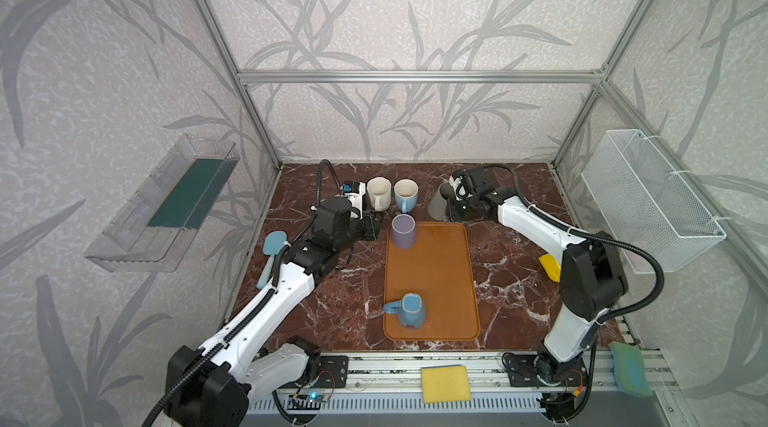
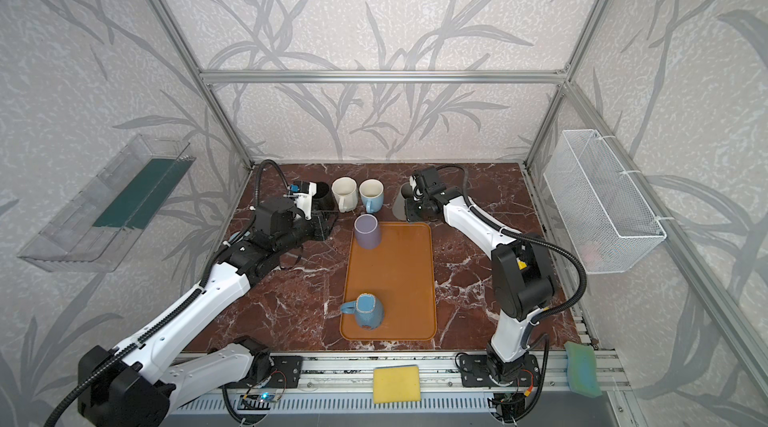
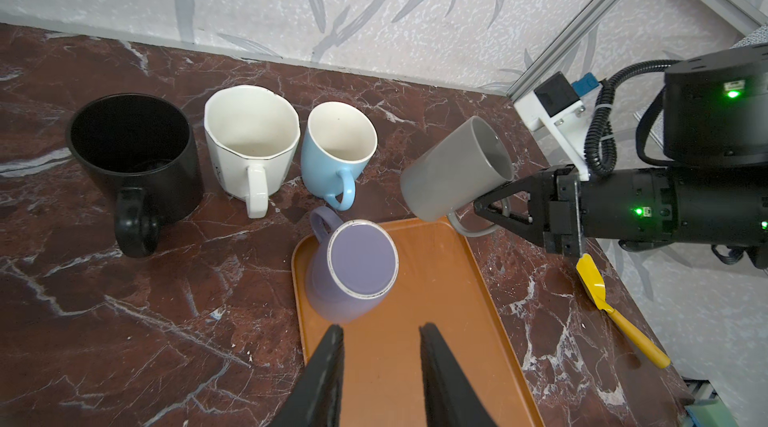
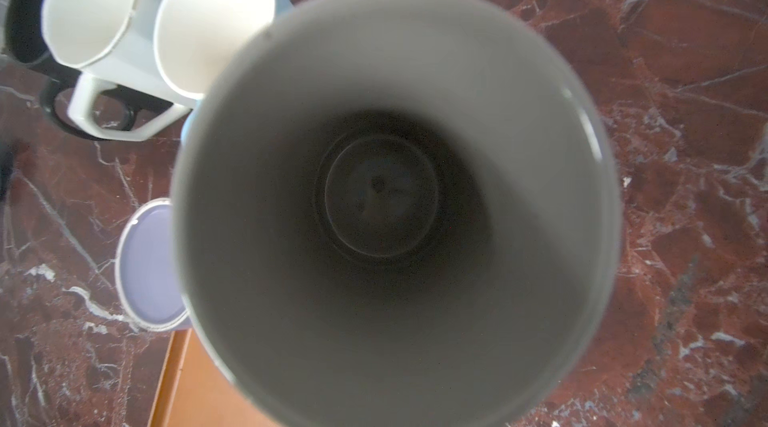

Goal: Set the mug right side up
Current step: 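Release the grey mug from the left gripper and rotate it upright with the right gripper, then lower the upright grey mug beside the light blue mug and open the right gripper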

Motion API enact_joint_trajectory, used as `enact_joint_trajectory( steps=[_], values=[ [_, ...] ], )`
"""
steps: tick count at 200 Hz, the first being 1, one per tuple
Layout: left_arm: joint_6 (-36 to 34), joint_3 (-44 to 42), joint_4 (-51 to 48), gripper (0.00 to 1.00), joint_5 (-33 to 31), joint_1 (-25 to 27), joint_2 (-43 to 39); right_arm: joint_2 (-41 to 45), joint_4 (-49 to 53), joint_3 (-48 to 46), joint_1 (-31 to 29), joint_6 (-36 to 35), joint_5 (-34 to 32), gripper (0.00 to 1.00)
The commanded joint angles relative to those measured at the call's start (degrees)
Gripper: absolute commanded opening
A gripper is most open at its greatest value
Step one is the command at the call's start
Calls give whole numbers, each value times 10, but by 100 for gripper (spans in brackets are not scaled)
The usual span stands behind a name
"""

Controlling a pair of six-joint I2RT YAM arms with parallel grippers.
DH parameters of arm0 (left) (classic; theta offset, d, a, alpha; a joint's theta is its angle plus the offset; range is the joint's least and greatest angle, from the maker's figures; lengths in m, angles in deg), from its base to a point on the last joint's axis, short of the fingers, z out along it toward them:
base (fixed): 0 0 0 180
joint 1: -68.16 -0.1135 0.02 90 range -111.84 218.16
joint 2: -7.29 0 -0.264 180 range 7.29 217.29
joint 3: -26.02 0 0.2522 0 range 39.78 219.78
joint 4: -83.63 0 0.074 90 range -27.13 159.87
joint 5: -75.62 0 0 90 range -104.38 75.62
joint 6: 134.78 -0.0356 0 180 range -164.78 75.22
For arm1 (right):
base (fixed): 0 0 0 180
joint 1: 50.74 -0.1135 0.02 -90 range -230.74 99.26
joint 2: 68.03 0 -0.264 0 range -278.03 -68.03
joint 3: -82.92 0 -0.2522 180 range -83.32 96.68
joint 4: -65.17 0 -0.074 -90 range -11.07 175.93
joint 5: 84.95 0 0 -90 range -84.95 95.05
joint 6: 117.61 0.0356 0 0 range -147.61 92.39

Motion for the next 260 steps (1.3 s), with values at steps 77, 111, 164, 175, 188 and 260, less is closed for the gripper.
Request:
enact_joint_trajectory(
  steps=[77,111,164,175,188,260],
  values=[
    [-13,-8,-9,33,-20,3,-27,-91,61,145,-26,-12,-94,0],
    [-11,-13,-9,33,-18,3,-31,-121,71,182,-28,-30,-106,0],
    [-10,-21,-9,32,-21,3,-54,-168,102,251,-28,-52,-121,0],
    [-12,-21,-13,32,-22,3,-58,-178,107,264,-28,-51,-119,0],
    [-18,-20,-22,32,-29,4,-66,-192,117,281,-28,-50,-114,0],
    [-34,-14,-54,32,-50,2,-86,-239,153,337,-36,-32,-119,0]
  ],
)
